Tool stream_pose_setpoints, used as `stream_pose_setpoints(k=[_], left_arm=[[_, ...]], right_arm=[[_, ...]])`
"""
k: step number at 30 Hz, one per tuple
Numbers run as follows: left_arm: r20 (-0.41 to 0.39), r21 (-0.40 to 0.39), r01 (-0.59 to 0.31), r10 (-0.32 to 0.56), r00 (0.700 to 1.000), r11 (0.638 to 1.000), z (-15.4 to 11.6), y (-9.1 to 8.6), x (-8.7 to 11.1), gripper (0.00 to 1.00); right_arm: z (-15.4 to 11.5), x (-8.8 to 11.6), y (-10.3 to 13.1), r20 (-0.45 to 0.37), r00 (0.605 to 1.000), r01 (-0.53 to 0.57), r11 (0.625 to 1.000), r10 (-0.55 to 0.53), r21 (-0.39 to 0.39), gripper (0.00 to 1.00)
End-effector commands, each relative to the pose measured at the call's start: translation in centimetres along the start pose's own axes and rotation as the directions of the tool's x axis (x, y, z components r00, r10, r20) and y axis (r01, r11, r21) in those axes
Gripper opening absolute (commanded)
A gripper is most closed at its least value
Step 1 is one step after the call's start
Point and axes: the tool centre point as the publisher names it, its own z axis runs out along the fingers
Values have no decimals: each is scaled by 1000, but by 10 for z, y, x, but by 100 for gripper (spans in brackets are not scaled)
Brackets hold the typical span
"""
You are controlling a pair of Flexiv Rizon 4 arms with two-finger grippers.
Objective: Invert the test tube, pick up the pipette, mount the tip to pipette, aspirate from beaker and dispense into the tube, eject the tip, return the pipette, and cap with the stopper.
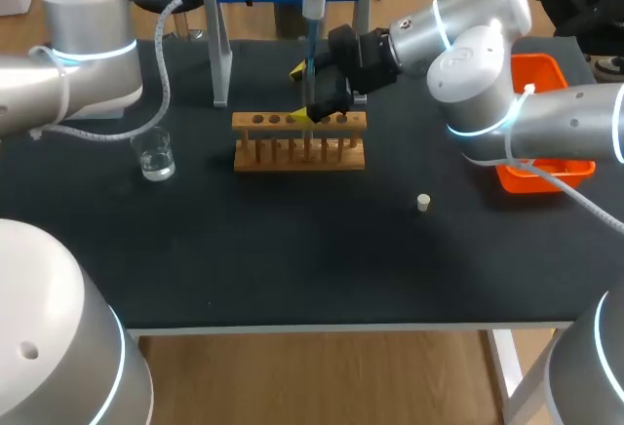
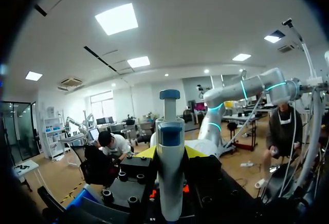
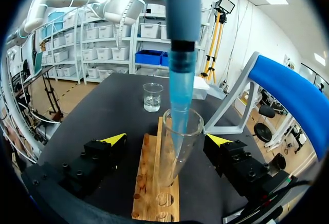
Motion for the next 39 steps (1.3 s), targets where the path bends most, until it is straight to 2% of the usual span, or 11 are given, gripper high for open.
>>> stream_pose_setpoints(k=[1, 39], left_arm=[[0, 1, 0, 0, 1000, 1000, -2, 3, 1, 0], [-32, -5, -30, 30, 999, 1000, 1, 13, 0, 0]], right_arm=[[-2, 0, 0, -3, 1000, 0, 1000, 0, 1, 100], [-2, 0, 0, -3, 1000, 0, 1000, 0, 1, 100]])
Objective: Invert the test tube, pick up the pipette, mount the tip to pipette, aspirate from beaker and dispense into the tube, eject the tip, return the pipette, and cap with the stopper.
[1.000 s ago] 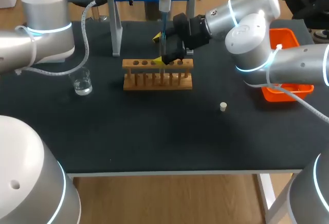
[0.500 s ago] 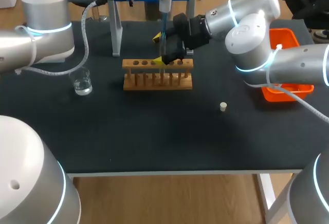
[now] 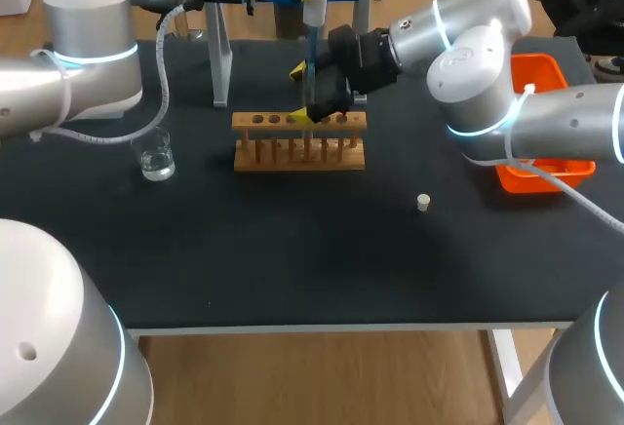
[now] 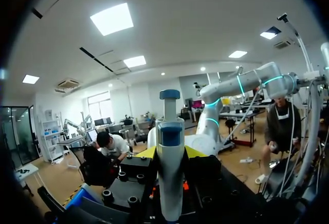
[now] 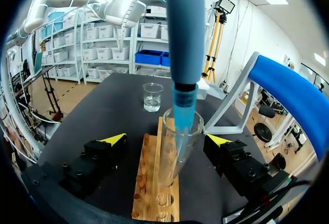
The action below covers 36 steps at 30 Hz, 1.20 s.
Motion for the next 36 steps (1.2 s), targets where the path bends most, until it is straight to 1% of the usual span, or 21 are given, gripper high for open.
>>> stream_pose_setpoints(k=[1, 15, 36], left_arm=[[-6, 5, -1, 1, 1000, 1000, -1, 2, -3, 0], [-3, 5, -4, 4, 1000, 1000, -2, 5, -2, 0], [1, 9, 29, -29, 1000, 1000, -3, 11, -3, 0]], right_arm=[[-2, 0, 0, -3, 1000, 0, 1000, 0, 1, 100], [-2, 0, 0, -3, 1000, 0, 1000, 0, 1, 100], [-2, 0, 0, -3, 1000, 0, 1000, 0, 1, 100]])
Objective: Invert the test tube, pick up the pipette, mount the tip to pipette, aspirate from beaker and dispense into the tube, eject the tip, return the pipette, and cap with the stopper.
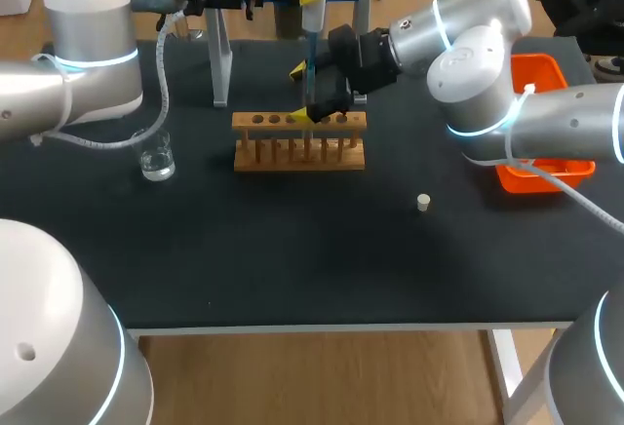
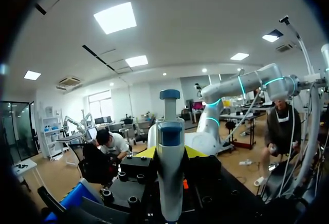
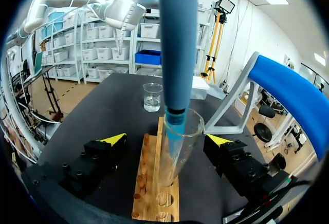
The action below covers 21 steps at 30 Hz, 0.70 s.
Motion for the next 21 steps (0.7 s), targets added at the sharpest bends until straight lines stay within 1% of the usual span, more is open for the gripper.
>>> stream_pose_setpoints(k=[1, 21], left_arm=[[-7, 2, 2, -2, 1000, 1000, 0, 1, -3, 0], [1, 18, 35, -35, 999, 999, -5, 4, -11, 0]], right_arm=[[-2, 0, 0, -3, 1000, 0, 1000, 0, 1, 100], [-2, 0, 0, -3, 1000, 0, 1000, 0, 1, 100]])
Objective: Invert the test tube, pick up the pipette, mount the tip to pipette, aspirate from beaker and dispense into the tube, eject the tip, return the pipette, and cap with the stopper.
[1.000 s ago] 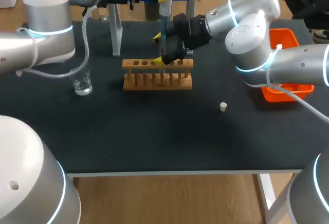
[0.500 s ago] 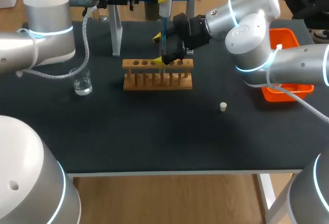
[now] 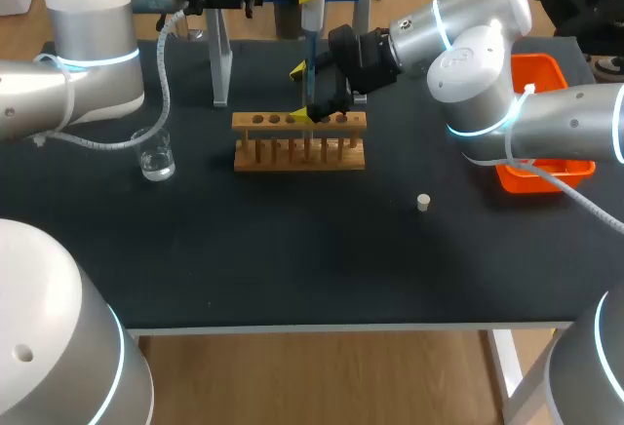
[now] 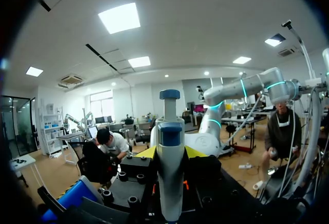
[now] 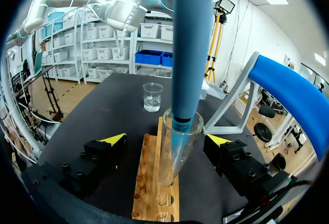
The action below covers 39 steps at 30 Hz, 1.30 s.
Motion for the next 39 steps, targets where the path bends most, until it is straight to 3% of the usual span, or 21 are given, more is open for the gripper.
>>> stream_pose_setpoints(k=[1, 39], left_arm=[[-7, -1, 3, -4, 1000, 1000, -2, 0, -3, 0], [-23, -13, 14, -14, 1000, 1000, 0, 3, -4, 0]], right_arm=[[-2, 0, 0, -3, 1000, 0, 1000, 0, 1, 100], [-2, 0, 0, -3, 1000, 0, 1000, 0, 1, 100]])
